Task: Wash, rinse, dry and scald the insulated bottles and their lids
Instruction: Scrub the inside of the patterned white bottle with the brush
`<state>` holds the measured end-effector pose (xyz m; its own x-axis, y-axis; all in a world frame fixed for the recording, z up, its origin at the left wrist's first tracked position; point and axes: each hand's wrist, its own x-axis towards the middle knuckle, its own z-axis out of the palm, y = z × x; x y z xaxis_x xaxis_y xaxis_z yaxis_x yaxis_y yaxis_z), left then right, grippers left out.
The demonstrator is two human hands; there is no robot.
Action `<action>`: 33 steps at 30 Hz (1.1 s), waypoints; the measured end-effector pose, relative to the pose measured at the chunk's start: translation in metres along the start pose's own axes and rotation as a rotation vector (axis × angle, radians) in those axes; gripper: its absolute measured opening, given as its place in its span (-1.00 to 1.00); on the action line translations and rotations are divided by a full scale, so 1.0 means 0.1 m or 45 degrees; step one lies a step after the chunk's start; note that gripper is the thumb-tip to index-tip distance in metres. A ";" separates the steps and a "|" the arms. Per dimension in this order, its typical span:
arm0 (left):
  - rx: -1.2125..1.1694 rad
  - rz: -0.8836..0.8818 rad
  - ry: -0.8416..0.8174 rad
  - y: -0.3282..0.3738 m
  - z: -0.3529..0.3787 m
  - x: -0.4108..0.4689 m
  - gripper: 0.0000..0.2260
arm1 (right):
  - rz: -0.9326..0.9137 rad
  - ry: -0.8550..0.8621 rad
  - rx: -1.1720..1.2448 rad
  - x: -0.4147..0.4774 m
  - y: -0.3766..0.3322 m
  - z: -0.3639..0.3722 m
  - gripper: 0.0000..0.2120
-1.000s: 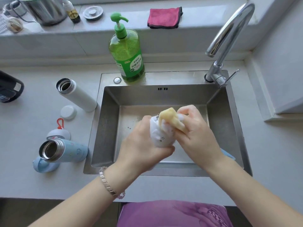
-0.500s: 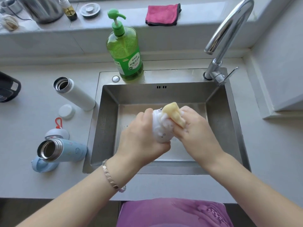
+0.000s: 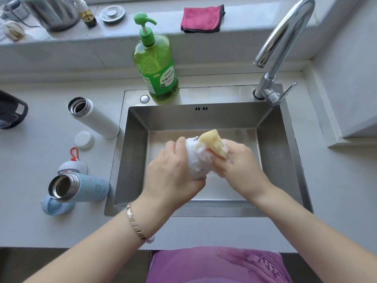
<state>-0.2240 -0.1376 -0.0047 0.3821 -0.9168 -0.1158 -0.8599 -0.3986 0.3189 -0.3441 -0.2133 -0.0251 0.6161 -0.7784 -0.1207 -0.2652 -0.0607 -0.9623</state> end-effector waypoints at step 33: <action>0.013 0.267 0.293 -0.26 0.23 -0.07 -0.23 | -0.034 0.069 0.001 -0.12 -0.11 -0.12 -0.72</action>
<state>-0.2122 -0.1218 -0.0341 0.2616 -0.9505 0.1676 -0.9309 -0.2027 0.3039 -0.3574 -0.2109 -0.0098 0.5821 -0.8090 -0.0813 -0.2483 -0.0817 -0.9652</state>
